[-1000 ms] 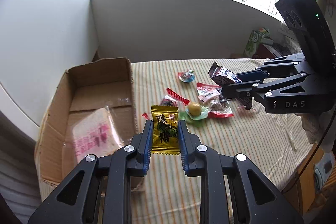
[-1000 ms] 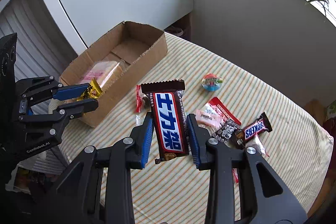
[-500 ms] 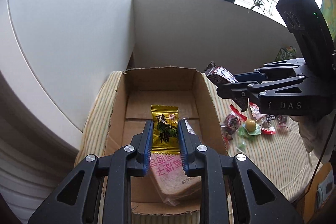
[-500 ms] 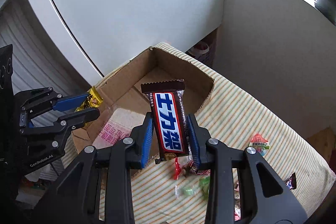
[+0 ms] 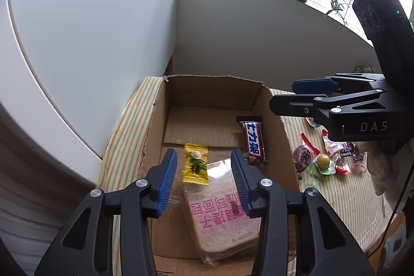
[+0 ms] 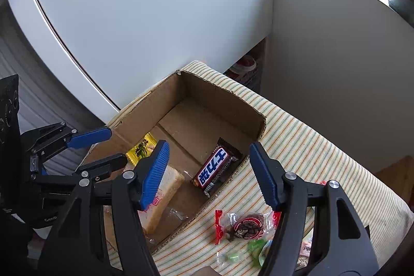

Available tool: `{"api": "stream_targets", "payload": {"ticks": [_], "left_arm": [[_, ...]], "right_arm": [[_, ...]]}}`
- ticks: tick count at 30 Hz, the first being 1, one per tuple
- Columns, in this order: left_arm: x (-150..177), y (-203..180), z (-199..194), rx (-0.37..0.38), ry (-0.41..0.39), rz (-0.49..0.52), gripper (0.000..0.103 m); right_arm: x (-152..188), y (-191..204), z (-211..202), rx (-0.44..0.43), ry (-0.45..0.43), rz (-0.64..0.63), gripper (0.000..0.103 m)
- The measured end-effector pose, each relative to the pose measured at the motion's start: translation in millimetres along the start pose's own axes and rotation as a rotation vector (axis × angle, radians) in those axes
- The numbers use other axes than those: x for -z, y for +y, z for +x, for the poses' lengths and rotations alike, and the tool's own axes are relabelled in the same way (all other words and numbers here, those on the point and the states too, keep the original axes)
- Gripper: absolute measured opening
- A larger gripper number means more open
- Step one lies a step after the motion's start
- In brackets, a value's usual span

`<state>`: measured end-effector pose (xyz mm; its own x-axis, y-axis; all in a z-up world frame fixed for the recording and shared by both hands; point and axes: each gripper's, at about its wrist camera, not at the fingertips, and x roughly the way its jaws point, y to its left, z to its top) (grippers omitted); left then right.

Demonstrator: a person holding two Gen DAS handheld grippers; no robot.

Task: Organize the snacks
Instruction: 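Carry both snacks over the box and open both grippers to drop them, then grasp the yellow ball candy with the left gripper while the right grasps the dried-fruit bag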

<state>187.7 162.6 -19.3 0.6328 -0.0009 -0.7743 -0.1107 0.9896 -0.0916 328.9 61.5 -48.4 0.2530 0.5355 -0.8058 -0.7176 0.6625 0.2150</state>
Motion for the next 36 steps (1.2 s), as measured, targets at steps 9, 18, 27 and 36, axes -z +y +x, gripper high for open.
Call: {"api": "stream_targets", "payload": {"ticks": [9,18,27,36], "left_arm": [[8.0,-35.7,-20.0,0.046,-0.045,0.043,0.042],[18.5,-82.1,-24.1,0.141,-0.048,0.092,0.042],[32.5,-136.6,-6.2,0.215,0.014,0.175,0.042],[40.8,-170.1,33.6,0.215,0.093,0.211,0.033]], "right_arm": [[29.0,-24.3,-52.9,0.04,-0.036,0.017,0.067],[83.0,-69.9,-104.6,0.131,-0.045,0.06,0.067],[149.6,-149.5,-112.1,0.199,0.048,0.261,0.067],[183.8,-176.2,-86.7,0.164,0.128,0.374,0.067]]}}
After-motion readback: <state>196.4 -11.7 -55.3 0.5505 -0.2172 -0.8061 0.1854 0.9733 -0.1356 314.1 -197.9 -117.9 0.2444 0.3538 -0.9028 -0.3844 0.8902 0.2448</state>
